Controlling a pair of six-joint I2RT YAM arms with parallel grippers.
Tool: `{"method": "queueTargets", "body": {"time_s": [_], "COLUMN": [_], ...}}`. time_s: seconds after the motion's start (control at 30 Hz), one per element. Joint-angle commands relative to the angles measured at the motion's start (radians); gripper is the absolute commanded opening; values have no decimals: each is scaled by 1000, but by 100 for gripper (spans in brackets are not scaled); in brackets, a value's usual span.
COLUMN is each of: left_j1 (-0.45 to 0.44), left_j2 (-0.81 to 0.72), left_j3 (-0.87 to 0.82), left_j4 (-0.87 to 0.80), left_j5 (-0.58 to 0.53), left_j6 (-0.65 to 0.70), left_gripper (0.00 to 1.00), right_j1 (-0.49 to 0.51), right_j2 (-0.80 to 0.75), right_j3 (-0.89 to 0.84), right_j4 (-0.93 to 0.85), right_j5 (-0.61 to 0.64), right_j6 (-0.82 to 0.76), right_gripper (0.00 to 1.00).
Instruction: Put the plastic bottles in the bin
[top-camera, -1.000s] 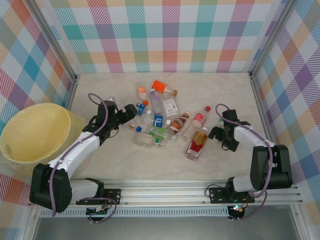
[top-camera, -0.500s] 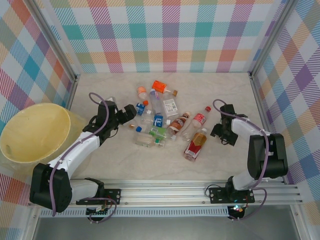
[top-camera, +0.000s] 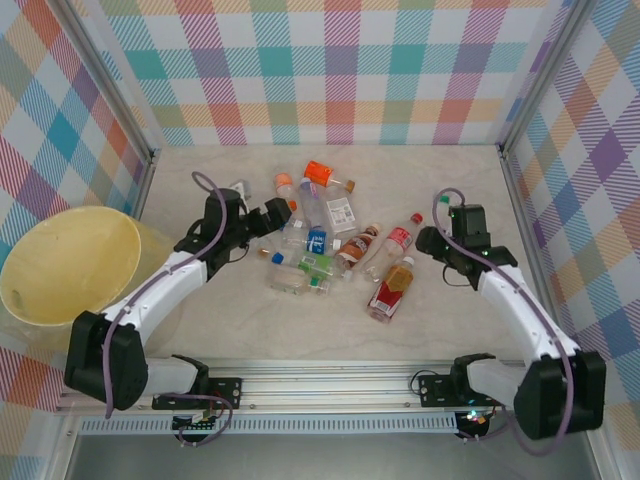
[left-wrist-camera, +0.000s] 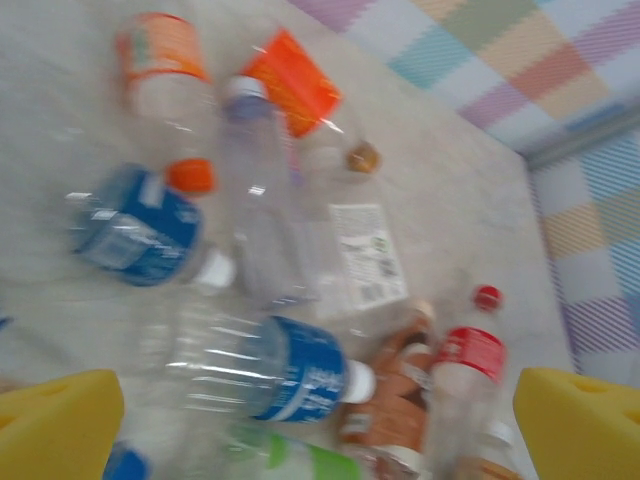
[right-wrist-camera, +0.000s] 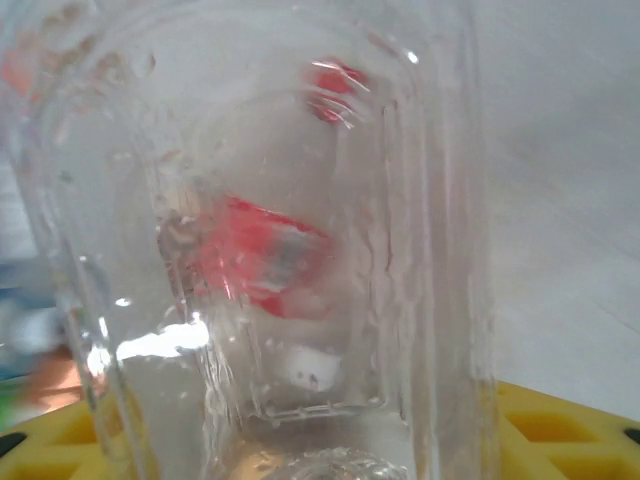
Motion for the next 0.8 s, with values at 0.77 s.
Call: {"method": "queueTargets", "body": {"time_s": [0.77], "left_j1": [-212], "left_j2": [188], "left_j3": [402], "left_j4": [-158], "left_j5": [-48], "left_j6": [38], "left_gripper": [66], "right_j1": [413], "right_j2": [300], "right_j3": [213], "right_j4": [347], "right_j5": [-533], "right_j6": [-147], "right_gripper": [47]}}
